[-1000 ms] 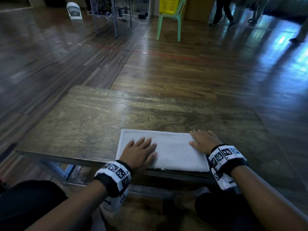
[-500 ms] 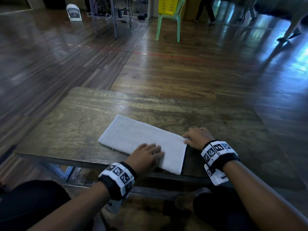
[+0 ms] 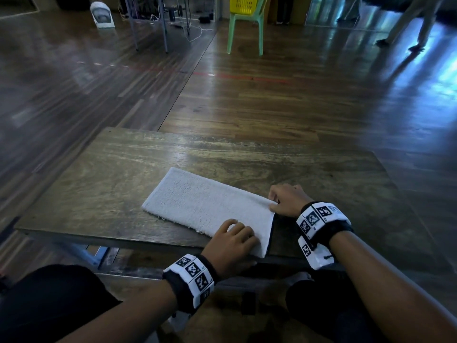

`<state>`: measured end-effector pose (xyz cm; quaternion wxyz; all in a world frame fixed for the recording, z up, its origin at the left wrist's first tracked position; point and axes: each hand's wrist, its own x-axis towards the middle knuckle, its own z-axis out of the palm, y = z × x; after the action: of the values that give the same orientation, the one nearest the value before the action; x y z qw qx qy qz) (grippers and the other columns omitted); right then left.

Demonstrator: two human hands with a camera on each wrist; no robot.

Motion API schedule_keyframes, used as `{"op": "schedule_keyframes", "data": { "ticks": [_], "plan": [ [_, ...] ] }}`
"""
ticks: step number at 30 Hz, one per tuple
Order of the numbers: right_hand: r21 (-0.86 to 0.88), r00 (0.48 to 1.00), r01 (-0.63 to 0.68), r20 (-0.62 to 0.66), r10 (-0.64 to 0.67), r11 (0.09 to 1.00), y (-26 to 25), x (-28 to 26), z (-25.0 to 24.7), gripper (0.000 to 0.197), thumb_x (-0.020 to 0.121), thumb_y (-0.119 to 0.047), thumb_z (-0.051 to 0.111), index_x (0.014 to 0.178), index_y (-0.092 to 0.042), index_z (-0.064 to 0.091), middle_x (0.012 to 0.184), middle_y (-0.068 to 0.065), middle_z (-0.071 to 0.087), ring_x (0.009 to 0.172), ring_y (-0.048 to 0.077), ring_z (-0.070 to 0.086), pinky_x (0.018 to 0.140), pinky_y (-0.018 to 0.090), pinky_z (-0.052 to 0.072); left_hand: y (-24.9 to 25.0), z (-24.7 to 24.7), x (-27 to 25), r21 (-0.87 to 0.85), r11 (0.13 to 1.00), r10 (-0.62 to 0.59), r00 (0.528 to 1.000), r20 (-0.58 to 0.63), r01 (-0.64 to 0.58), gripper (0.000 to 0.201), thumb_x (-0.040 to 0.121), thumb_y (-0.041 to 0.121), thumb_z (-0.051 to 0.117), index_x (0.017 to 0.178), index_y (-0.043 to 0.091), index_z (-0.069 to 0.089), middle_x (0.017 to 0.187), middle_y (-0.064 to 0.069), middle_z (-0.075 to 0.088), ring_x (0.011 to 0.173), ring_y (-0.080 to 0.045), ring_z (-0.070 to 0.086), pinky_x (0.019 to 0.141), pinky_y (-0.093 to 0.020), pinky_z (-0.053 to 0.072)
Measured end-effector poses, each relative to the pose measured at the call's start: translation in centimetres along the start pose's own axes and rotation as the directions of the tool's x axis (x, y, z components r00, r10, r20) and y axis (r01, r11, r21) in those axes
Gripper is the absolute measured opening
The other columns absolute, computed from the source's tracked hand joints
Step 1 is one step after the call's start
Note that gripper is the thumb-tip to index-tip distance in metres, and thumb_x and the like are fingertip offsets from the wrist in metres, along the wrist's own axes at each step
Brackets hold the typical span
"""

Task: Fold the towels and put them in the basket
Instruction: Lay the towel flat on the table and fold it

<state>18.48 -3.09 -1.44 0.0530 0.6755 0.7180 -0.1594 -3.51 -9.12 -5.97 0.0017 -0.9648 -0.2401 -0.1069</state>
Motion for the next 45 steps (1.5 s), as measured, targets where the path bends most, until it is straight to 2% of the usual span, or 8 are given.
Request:
{"op": "schedule_keyframes", "data": {
  "ticks": [5,15,22,25,30,37,42,45],
  "plan": [
    [0.391,1.000,-0.004,0.025,-0.006,0.921,1.1,-0.4,-0.3,0.010,0.082,-0.014,0.063,0.080,-0.020,0.055,0.089,0.001,0.060,0.088,0.020,0.059,0.074,0.029,0.044,0.7,0.6,0.9,0.021,0.999,-0.023,0.999,-0.034,0.024,0.033,0.062,0.034,0.068,0.090,0.022,0.056,0.087,0.004,0.059,0.075,-0.018,0.057,0.069,-0.027,0.047],
    [0.704,0.985,0.072,0.061,-0.161,0.707,3.9,-2.6,-3.2,0.008,0.083,-0.009,0.064,0.087,-0.016,0.062,0.086,0.016,0.059,0.063,0.017,0.052,0.059,0.019,0.044,3.1,-2.4,1.5,-0.217,0.974,-0.119,0.961,-0.248,0.065,0.016,0.078,0.037,0.053,0.086,0.024,0.059,0.080,0.009,0.062,0.072,-0.013,0.058,0.073,-0.029,0.041],
    [0.909,0.966,0.166,-0.072,-0.248,0.383,6.0,-4.6,-5.7,0.051,0.045,-0.050,0.085,0.084,-0.020,0.077,0.079,0.002,0.068,0.068,0.007,0.058,0.063,0.016,0.046,3.3,-6.4,0.9,-0.411,0.906,-0.299,0.844,-0.444,0.105,0.012,0.079,0.033,0.062,0.084,0.023,0.058,0.071,0.010,0.062,0.065,-0.009,0.056,0.069,-0.032,0.044],
    [0.929,0.940,0.187,-0.075,-0.332,0.320,5.8,-4.9,-5.9,0.057,0.050,-0.044,0.087,0.099,-0.020,0.074,0.093,0.003,0.072,0.087,0.011,0.065,0.076,0.019,0.052,2.2,-7.3,0.4,-0.460,0.878,-0.362,0.813,-0.457,0.132,0.015,0.081,0.035,0.063,0.083,0.021,0.061,0.071,0.013,0.062,0.064,-0.004,0.055,0.070,-0.027,0.042],
    [0.891,0.935,0.206,-0.058,-0.350,0.405,3.0,-3.5,-6.2,0.036,0.062,-0.015,0.079,0.098,-0.019,0.074,0.090,0.002,0.073,0.084,0.009,0.067,0.073,0.018,0.052,-0.4,-7.9,-1.5,-0.504,0.840,-0.455,0.767,-0.453,0.201,0.017,0.083,0.037,0.060,0.083,0.020,0.061,0.076,0.014,0.062,0.070,0.000,0.055,0.073,-0.017,0.038],
    [0.836,0.948,0.222,-0.064,-0.311,0.502,-1.9,0.2,-7.4,0.063,0.041,-0.052,0.087,0.092,-0.018,0.073,0.093,0.002,0.073,0.089,0.012,0.067,0.081,0.022,0.053,-3.8,-7.6,-4.6,-0.597,0.749,-0.600,0.676,-0.428,0.287,0.019,0.083,0.042,0.060,0.081,0.023,0.059,0.072,0.016,0.061,0.069,0.001,0.059,0.060,-0.014,0.045],
    [0.768,0.963,0.179,-0.011,-0.268,0.614,-5.2,3.1,-7.0,0.015,0.079,-0.016,0.070,0.094,-0.017,0.068,0.097,0.002,0.069,0.090,0.012,0.063,0.086,0.023,0.047,-6.6,-6.3,-6.0,-0.625,0.652,-0.716,0.619,-0.323,0.428,0.027,0.081,0.052,0.053,0.077,0.025,0.057,0.070,0.015,0.062,0.069,0.001,0.060,0.062,-0.024,0.050],
    [0.702,0.981,0.177,-0.065,-0.185,0.690,-7.2,4.5,-5.7,0.014,0.084,-0.018,0.067,0.097,-0.012,0.068,0.094,0.003,0.068,0.072,-0.002,0.062,0.070,0.008,0.045,-8.4,-5.5,-6.5,-0.531,0.644,-0.738,0.630,-0.241,0.551,0.033,0.080,0.056,0.049,0.077,0.024,0.058,0.073,0.009,0.064,0.070,-0.007,0.061,0.064,-0.031,0.050]
  ]
}}
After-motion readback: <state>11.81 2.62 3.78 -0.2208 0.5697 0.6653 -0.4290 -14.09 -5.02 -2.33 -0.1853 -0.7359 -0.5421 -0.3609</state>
